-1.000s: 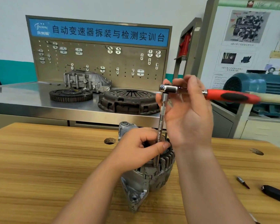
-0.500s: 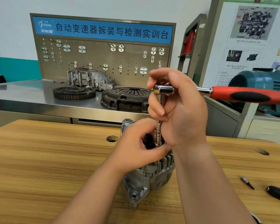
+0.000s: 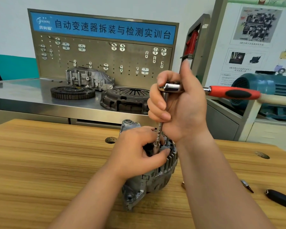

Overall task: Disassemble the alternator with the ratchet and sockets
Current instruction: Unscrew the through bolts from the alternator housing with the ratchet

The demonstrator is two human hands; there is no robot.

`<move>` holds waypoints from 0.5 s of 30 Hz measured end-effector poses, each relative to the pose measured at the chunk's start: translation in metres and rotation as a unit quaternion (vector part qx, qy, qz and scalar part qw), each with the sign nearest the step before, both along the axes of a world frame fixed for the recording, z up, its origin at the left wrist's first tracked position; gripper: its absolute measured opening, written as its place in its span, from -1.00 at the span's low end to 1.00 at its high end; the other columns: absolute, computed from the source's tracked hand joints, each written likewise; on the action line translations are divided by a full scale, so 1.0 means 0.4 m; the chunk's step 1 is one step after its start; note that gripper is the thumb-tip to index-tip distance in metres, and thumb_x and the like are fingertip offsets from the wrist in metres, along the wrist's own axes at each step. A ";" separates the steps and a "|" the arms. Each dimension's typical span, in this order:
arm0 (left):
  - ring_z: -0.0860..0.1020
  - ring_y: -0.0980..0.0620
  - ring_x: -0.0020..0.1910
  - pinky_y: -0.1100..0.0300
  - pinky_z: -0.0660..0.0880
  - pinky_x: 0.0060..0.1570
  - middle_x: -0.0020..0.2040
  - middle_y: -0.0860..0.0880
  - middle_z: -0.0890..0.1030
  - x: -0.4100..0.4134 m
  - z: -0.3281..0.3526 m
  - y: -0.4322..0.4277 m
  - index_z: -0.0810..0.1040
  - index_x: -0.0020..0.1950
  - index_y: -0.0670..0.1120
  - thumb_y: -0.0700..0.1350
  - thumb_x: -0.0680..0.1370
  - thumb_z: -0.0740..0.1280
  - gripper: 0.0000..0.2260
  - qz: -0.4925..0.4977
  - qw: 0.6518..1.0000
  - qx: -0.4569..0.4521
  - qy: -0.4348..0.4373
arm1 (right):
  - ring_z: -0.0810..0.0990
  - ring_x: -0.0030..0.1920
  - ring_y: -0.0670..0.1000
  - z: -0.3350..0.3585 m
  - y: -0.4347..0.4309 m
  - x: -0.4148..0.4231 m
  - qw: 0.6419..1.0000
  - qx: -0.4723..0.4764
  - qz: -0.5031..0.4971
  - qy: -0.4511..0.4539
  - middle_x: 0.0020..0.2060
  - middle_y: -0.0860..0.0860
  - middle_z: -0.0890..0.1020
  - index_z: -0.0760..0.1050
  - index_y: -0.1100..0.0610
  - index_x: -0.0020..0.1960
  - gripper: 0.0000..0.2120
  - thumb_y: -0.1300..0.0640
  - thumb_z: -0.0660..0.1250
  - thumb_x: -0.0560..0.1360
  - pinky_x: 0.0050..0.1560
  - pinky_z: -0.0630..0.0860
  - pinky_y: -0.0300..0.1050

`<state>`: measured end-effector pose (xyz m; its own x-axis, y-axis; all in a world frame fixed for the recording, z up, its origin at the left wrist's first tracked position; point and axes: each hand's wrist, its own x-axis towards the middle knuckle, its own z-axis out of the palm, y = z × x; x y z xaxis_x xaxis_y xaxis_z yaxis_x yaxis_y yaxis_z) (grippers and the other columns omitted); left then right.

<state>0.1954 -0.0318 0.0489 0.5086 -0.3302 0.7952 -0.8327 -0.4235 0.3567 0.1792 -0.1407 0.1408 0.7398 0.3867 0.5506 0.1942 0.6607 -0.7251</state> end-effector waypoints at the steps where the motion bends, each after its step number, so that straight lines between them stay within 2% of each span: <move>1: 0.56 0.02 -0.30 0.06 0.47 -0.32 -0.37 0.01 0.55 0.002 -0.001 0.001 0.58 -0.32 -0.20 0.04 0.38 0.36 -0.71 -0.004 1.000 -0.005 -0.003 | 0.26 -0.66 -0.07 0.001 0.000 0.001 1.000 0.003 0.031 0.004 -0.59 0.06 0.39 0.48 0.17 -0.41 -0.39 -0.16 -0.05 0.58 -0.54 0.10 -0.42; 5: 0.46 0.15 -0.39 0.24 0.36 -0.38 -0.44 0.13 0.44 0.004 -0.004 0.007 0.49 -0.38 -0.13 0.00 0.37 0.39 -0.76 -0.016 0.999 -0.036 -0.015 | 0.42 -0.62 -0.06 0.001 0.008 0.005 0.994 -0.004 0.105 -0.013 -0.46 0.07 0.56 0.51 0.15 -0.45 -0.48 -0.08 0.03 0.51 -0.55 0.12 -0.44; 7: 0.47 0.11 -0.38 0.19 0.40 -0.39 -0.43 0.11 0.45 0.008 -0.006 0.008 0.51 -0.37 -0.13 -0.01 0.37 0.39 -0.77 -0.019 0.999 -0.041 -0.016 | 0.38 -0.66 -0.09 0.002 0.010 0.009 0.994 0.000 0.112 -0.007 -0.49 0.05 0.54 0.51 0.14 -0.45 -0.50 -0.07 0.04 0.50 -0.54 0.08 -0.42; 10: 0.50 0.07 -0.37 0.12 0.44 -0.38 -0.42 0.10 0.46 0.011 -0.008 0.006 0.48 -0.36 -0.06 -0.01 0.39 0.38 -0.80 -0.019 0.999 -0.043 -0.021 | 0.30 -0.69 -0.12 0.003 0.008 0.015 0.996 0.005 0.082 0.017 -0.53 0.02 0.49 0.50 0.11 -0.45 -0.52 -0.07 0.05 0.50 -0.53 0.06 -0.41; 13: 0.52 0.08 -0.31 0.09 0.47 -0.33 -0.37 0.12 0.49 0.005 -0.004 0.004 0.47 -0.34 0.04 0.02 0.42 0.35 -0.84 -0.026 0.999 -0.044 -0.011 | 0.31 -0.69 -0.10 0.001 0.016 0.013 0.999 -0.006 0.036 0.015 -0.52 0.04 0.49 0.49 0.11 -0.41 -0.49 -0.07 0.01 0.58 -0.55 0.07 -0.41; 15: 0.56 0.04 -0.19 0.02 0.50 -0.22 -0.25 0.07 0.56 -0.001 0.001 0.007 0.60 -0.26 -0.08 0.02 0.45 0.32 -0.80 -0.046 0.998 -0.052 0.014 | 0.36 -0.67 -0.07 -0.001 0.022 0.007 1.000 -0.018 -0.003 0.004 -0.51 0.05 0.50 0.49 0.11 -0.37 -0.46 -0.06 -0.03 0.63 -0.58 0.13 -0.41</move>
